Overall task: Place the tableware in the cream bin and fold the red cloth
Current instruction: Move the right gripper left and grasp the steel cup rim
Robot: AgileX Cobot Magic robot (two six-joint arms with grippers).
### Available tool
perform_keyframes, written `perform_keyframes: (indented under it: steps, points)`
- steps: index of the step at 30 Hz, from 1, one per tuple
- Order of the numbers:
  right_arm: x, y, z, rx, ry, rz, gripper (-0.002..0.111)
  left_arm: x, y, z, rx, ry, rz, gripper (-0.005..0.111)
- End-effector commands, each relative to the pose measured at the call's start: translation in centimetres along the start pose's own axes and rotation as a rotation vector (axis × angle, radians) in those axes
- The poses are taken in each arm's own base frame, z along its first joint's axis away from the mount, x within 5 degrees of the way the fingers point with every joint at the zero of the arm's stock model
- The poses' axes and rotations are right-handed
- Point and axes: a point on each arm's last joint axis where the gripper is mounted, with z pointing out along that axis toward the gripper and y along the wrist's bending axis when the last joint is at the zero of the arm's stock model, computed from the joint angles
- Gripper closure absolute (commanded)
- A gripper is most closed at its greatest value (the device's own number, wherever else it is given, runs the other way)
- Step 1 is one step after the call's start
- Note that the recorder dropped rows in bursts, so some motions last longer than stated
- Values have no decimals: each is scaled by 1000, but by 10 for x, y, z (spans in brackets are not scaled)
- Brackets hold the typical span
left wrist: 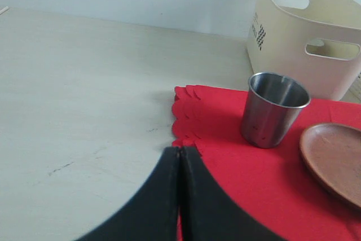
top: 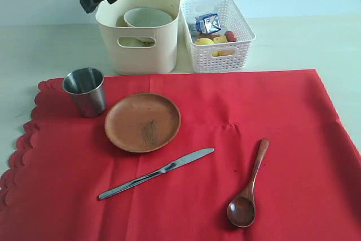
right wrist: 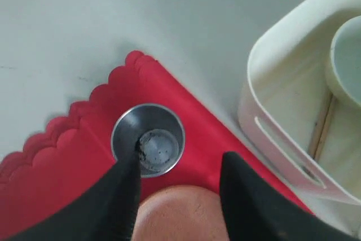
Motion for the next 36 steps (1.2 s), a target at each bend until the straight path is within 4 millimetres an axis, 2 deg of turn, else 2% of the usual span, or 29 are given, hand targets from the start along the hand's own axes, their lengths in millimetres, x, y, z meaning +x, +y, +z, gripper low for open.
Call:
perform_keyframes:
  steps: [1, 14, 27, 36]
  points:
    - [3, 6, -4, -17, 44, -36, 63, 0, 0, 0, 3, -7, -7, 107]
    - [7, 8, 0, -48, 83, -22, 63, 0, 0, 0, 3, -7, -7, 107]
    - [26, 4, 64, -94, 163, 32, 63, 0, 0, 0, 3, -7, -7, 107]
    - [34, 0, 99, -95, 143, 64, 63, 0, 0, 0, 3, -7, -7, 107]
